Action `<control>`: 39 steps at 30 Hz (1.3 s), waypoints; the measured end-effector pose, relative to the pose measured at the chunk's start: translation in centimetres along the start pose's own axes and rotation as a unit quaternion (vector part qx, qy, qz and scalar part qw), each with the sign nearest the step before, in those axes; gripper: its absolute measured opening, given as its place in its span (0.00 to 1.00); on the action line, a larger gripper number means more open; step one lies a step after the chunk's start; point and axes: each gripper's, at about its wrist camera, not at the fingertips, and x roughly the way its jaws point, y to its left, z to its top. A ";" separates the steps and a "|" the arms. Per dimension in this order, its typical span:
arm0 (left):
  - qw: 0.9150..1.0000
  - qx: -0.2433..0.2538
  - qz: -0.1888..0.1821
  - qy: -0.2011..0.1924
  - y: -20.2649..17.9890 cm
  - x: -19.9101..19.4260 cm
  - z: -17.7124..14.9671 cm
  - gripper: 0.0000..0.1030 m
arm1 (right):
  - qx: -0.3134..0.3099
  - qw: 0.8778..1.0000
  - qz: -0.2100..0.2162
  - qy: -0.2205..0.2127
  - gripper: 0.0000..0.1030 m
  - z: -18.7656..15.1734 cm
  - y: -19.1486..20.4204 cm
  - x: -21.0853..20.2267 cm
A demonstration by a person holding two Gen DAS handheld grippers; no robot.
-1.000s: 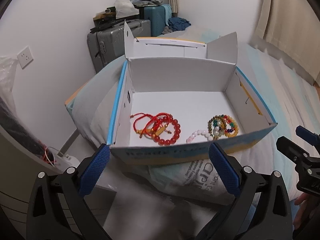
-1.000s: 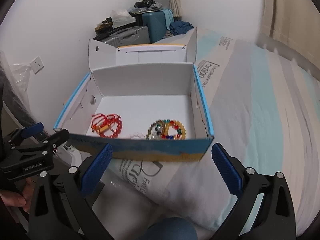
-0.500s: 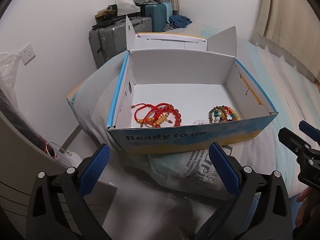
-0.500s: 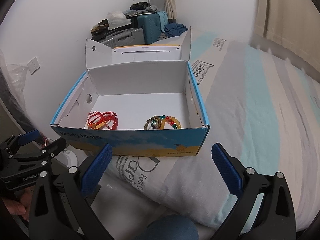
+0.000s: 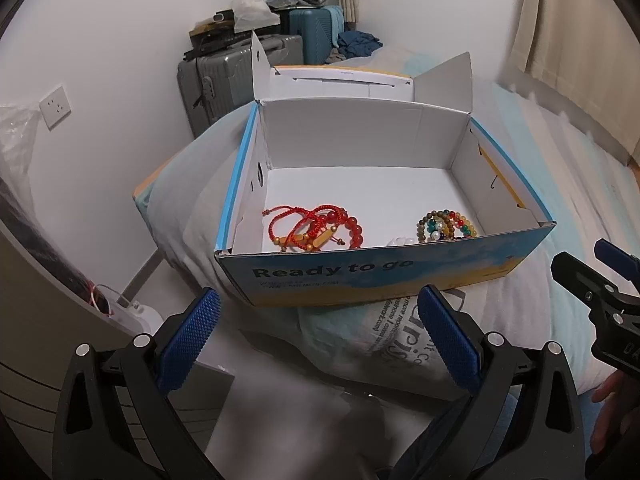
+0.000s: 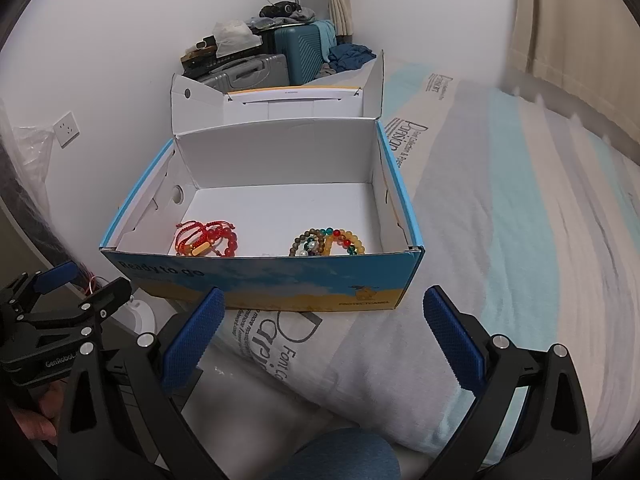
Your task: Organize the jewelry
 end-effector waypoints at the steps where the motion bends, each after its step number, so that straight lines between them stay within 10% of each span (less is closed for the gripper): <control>1: 1.000 0.001 0.002 -0.002 0.0 -0.1 0.0 0.94 | 0.001 1.000 0.001 0.001 0.93 0.0 0.0 0.1; 39: 1.000 -0.010 0.020 -0.011 -0.4 -0.1 0.0 0.94 | 0.000 1.000 -0.003 0.002 0.93 -0.2 0.1 0.4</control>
